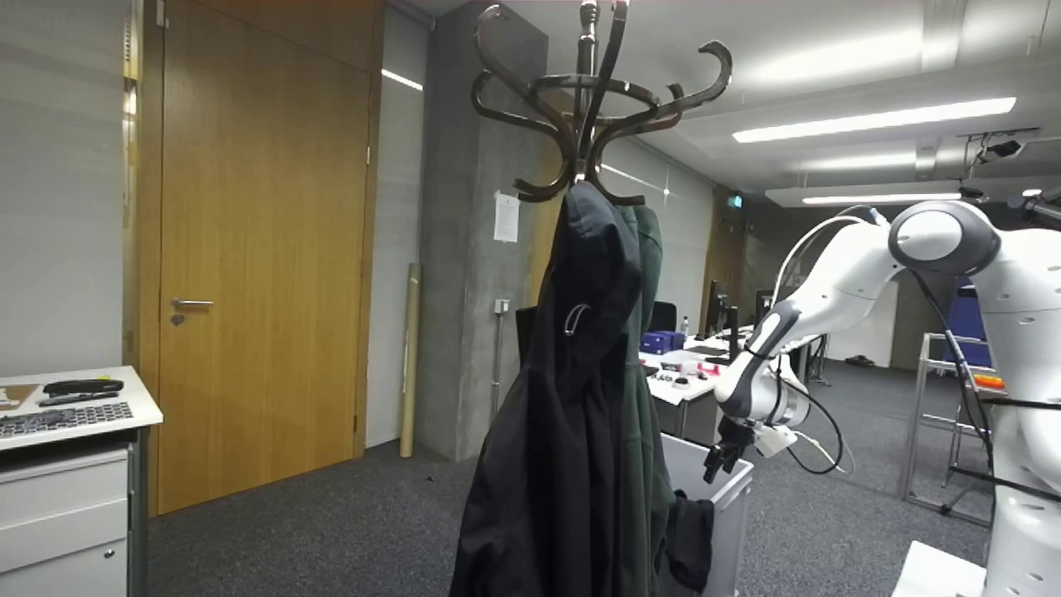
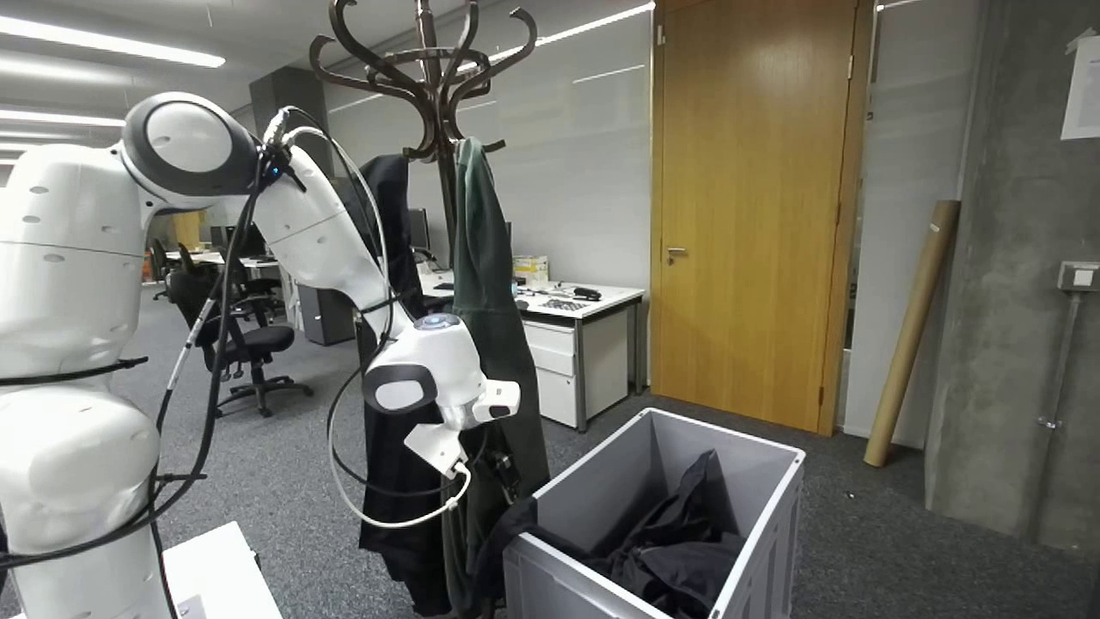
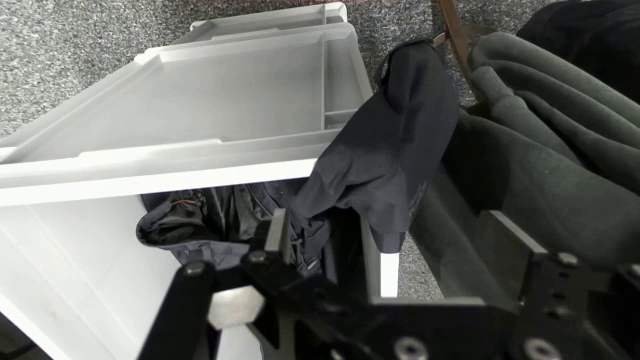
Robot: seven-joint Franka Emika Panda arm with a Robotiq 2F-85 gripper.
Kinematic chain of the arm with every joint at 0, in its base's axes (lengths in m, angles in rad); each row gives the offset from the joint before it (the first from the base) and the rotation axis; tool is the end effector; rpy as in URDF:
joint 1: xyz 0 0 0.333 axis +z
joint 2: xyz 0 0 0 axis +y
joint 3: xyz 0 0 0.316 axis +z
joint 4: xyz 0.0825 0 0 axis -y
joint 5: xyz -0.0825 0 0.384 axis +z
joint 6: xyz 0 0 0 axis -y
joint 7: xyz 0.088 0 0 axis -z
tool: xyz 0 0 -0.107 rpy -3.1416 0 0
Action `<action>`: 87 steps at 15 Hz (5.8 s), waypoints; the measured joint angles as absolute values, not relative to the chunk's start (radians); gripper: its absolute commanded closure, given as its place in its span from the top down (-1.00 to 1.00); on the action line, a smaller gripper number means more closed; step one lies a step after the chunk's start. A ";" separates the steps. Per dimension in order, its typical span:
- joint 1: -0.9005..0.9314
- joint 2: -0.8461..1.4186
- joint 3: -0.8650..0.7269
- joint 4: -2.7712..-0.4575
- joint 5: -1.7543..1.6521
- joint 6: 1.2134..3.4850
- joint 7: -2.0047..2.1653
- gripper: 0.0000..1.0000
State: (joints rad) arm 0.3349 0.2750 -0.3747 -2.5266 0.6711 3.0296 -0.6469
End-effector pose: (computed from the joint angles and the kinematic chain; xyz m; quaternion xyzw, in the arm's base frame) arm 0.4663 -0.0726 0.2043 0.9908 -0.0124 0.1342 0.0153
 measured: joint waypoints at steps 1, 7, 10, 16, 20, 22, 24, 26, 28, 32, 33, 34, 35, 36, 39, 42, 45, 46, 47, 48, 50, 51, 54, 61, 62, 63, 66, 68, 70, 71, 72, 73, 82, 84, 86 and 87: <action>0.350 0.303 -0.375 -2.516 0.671 3.035 -0.633 1.00; 0.392 0.422 -0.415 -2.485 0.477 3.071 -0.437 1.00; 0.459 0.466 -0.483 -2.469 0.477 3.071 -0.436 1.00; 0.491 0.502 -0.523 -2.449 0.328 3.072 -0.333 1.00; 0.403 0.499 -0.475 -2.439 0.081 3.072 -0.170 1.00; 0.357 0.496 -0.446 -2.433 0.020 3.072 -0.140 1.00; 0.312 0.491 -0.415 -2.428 -0.018 3.073 -0.130 1.00; 0.263 0.486 -0.376 -2.425 -0.040 3.081 -0.130 1.00; 0.204 0.486 -0.321 -2.422 -0.052 3.115 -0.131 1.00; 0.048 0.486 -0.161 -2.419 -0.064 3.165 -0.147 1.00; 0.002 0.486 -0.115 -2.418 -0.069 3.165 -0.159 1.00; -0.043 0.486 -0.070 -2.418 -0.075 3.165 -0.175 1.00; -0.084 0.486 -0.031 -2.418 -0.080 3.164 -0.193 1.00; -0.112 0.487 -0.008 -2.417 -0.090 3.163 -0.210 1.00; -0.152 0.487 0.005 -2.417 -0.137 3.156 -0.257 1.00; -0.162 0.487 -0.003 -2.417 -0.180 3.153 -0.295 1.00; -0.169 0.488 -0.002 -2.417 -0.208 3.153 -0.321 1.00; -0.170 0.488 -0.002 -2.417 -0.215 3.153 -0.328 1.00; -0.171 0.488 -0.001 -2.417 -0.221 3.153 -0.333 0.98; -0.172 0.488 0.000 -2.417 -0.227 3.153 -0.336 0.82; -0.175 0.488 0.005 -2.417 -0.232 3.153 -0.347 0.39; -0.179 0.488 0.011 -2.417 -0.233 3.153 -0.354 0.22; -0.196 0.490 0.031 -2.417 -0.236 3.153 -0.377 -0.22; -0.253 0.492 0.091 -2.418 -0.256 3.153 -0.410 -0.91; -0.259 0.491 0.097 -2.419 -0.260 3.153 -0.413 -0.95; -0.266 0.485 0.104 -2.422 -0.263 3.153 -0.414 -1.00; -0.279 0.470 0.112 -2.417 -0.267 3.153 -0.422 -1.00; -0.281 0.456 0.111 -2.414 -0.268 3.154 -0.425 -1.00; -0.281 0.440 0.107 -2.411 -0.268 3.155 -0.426 -1.00; -0.281 0.429 0.102 -2.409 -0.268 3.155 -0.426 -1.00; -0.281 0.418 0.095 -2.408 -0.269 3.156 -0.426 -1.00; -0.280 0.403 0.084 -2.407 -0.269 3.157 -0.426 -1.00; -0.217 0.303 -0.116 -2.333 -0.286 3.162 -0.414 -1.00; -0.168 0.314 -0.181 -2.298 -0.285 3.162 -0.377 -1.00; -0.103 0.342 -0.254 -2.260 -0.285 3.162 -0.333 -0.45; -0.068 0.361 -0.289 -2.241 -0.285 3.162 -0.310 -0.33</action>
